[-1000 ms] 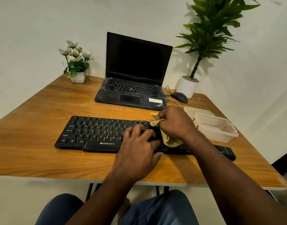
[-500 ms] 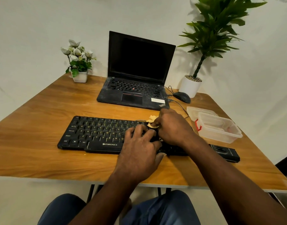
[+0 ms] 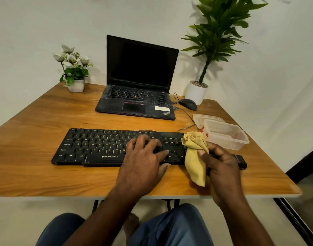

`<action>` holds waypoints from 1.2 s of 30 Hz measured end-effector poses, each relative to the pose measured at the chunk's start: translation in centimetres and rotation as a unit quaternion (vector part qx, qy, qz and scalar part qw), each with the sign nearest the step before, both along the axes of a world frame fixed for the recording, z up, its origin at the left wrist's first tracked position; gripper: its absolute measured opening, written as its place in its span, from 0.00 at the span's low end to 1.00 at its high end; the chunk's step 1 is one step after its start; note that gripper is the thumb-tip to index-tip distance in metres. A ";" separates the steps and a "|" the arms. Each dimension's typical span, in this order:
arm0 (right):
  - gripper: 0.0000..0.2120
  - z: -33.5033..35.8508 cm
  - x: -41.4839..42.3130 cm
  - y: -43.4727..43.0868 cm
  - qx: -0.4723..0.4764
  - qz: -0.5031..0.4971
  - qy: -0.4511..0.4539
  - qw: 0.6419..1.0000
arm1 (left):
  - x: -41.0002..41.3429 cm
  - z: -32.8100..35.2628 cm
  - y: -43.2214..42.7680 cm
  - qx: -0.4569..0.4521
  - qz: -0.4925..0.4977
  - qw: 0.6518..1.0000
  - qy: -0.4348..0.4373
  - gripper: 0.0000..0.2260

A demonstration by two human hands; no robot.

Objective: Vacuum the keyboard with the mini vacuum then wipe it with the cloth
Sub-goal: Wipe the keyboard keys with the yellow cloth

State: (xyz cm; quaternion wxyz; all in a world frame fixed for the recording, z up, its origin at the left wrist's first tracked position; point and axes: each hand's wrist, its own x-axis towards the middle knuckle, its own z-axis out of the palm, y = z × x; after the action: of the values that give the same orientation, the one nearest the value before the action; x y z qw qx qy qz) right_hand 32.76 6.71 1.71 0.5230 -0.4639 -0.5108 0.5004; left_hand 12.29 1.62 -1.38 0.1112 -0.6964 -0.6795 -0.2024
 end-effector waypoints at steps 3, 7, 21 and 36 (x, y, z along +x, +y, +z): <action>0.11 -0.7 0.2 -0.7 0.011 -0.019 0.005 1.000 | 0.0 0.0 -0.2 0.001 0.004 1.000 0.004 0.22; 0.08 -2.2 0.5 -1.2 0.000 -0.033 -0.007 0.999 | 0.0 0.0 -0.4 0.004 0.007 1.000 0.000 0.22; 0.20 -1.5 1.7 -0.7 -0.051 0.115 0.041 0.991 | 3.9 1.6 -0.6 -0.008 -0.083 0.924 -0.374 0.32; 0.26 -0.8 3.5 -0.9 -0.058 0.249 -0.002 0.967 | 4.2 4.1 1.2 0.063 0.001 0.800 -0.597 0.05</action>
State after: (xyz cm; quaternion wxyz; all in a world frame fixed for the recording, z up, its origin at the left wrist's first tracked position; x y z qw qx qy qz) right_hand 36.26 5.79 0.87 0.3526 -0.3529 -0.5813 0.6428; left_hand 16.51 2.83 2.68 -0.2722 -0.4287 -0.5977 -0.6204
